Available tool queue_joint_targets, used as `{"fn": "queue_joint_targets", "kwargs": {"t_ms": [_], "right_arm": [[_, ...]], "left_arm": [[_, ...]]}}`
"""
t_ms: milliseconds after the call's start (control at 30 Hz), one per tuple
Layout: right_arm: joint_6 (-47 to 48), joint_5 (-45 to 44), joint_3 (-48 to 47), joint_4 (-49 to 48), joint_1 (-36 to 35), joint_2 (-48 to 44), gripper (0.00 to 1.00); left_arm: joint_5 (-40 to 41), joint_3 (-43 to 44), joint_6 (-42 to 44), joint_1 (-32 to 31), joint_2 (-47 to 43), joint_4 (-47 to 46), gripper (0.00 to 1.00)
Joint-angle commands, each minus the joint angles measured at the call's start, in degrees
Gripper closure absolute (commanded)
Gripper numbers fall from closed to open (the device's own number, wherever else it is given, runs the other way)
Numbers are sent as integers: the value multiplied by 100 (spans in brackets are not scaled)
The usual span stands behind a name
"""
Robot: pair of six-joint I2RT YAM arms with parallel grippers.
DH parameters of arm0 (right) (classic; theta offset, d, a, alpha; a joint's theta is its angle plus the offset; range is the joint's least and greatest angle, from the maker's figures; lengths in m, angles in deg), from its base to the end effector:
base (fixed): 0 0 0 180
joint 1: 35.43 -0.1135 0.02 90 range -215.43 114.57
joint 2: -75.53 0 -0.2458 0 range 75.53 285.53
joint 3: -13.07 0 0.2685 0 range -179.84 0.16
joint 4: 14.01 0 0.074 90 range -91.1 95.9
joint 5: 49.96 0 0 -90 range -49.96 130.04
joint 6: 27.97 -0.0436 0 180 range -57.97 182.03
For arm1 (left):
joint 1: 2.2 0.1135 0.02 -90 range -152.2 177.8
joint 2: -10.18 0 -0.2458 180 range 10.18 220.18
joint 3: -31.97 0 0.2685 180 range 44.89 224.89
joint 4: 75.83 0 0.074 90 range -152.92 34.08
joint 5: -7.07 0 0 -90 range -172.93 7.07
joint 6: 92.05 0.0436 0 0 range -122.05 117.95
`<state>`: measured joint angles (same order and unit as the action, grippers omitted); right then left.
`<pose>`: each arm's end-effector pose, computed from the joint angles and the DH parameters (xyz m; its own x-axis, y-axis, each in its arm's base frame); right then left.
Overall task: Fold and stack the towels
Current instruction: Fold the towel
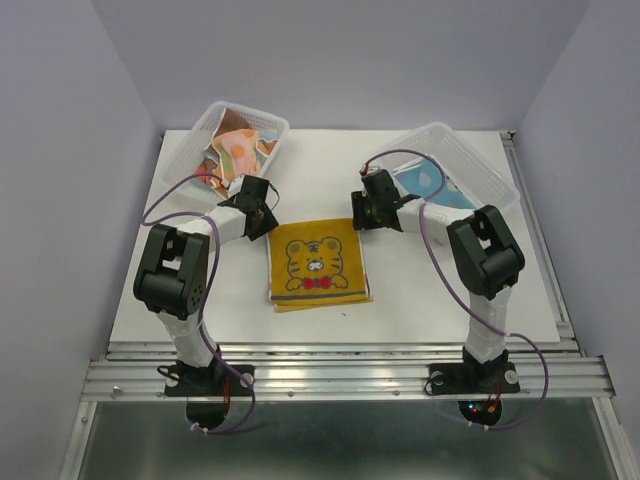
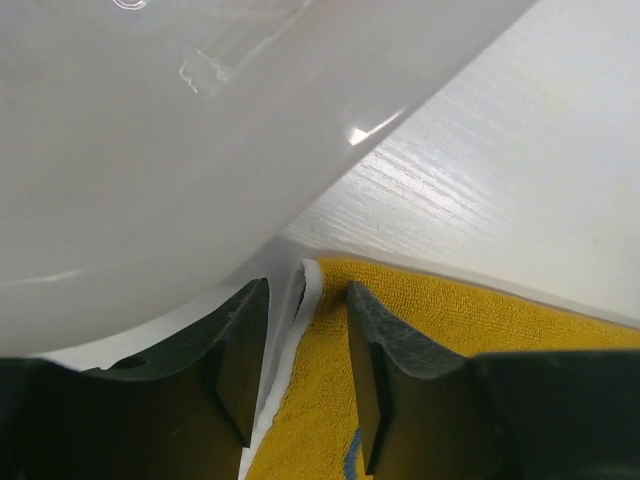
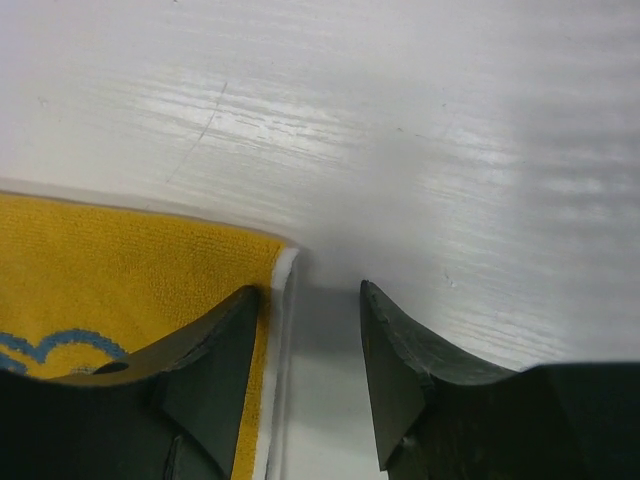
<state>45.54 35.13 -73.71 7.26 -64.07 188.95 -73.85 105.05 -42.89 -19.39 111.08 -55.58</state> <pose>0.3848 0.2059 0.1315 -0.7458 -0.0850 -0.6608 -0.2248 0.9658 0.1294 0.3671 -0.1064 0.1425 -0.6627 -0.4709 -0.5823 -0.3202 0.8811 -0.3482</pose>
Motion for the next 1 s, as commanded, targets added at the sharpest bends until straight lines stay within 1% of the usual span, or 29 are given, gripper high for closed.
{"fn": "queue_joint_targets", "kwargs": {"t_ms": [0,67,100,167,200,233,267,300,433,500,533,600,633,667,733,767,833,967], "right_arm": [[-30,165,-374,-361,104,101,51],[-21,253,-348,-396,96,101,52],[-12,297,-348,-431,104,101,52],[49,446,-330,-467,113,101,52],[76,464,-295,-502,113,92,53],[85,456,-286,-511,105,92,55],[85,464,-278,-511,113,101,56],[93,464,-269,-528,113,109,57],[172,789,-260,-625,105,180,57],[208,807,-286,-643,113,250,60],[208,790,-295,-660,113,268,64],[216,763,-304,-713,113,311,66],[234,807,-313,-713,105,329,70],[286,851,-330,-687,113,329,76],[295,991,-313,-678,113,268,83],[383,1035,-243,-687,113,224,88],[427,1105,-120,-730,113,6,92],[568,1290,258,-783,105,-487,93]], "left_arm": [[-108,189,111,32,17,-39,57],[-292,102,111,32,26,-109,60],[-345,75,103,32,35,-135,65],[-459,22,111,32,44,-214,70],[-469,5,103,32,52,-215,81],[-477,-4,94,32,87,-206,87],[-486,-13,85,32,96,-206,92],[-495,-31,76,32,105,-206,100],[-478,-31,76,32,158,-162,100],[-460,-66,85,32,105,-206,100],[-443,-92,85,32,53,-223,100],[-399,-136,94,32,-35,-285,100],[-398,-154,111,32,-79,-302,100],[-416,-163,137,32,-167,-311,100],[-503,-171,199,32,-246,-364,100],[-573,-224,243,32,-360,-408,100],[-627,-303,278,32,-570,-539,100],[-758,-645,278,32,-914,-698,100]]}}
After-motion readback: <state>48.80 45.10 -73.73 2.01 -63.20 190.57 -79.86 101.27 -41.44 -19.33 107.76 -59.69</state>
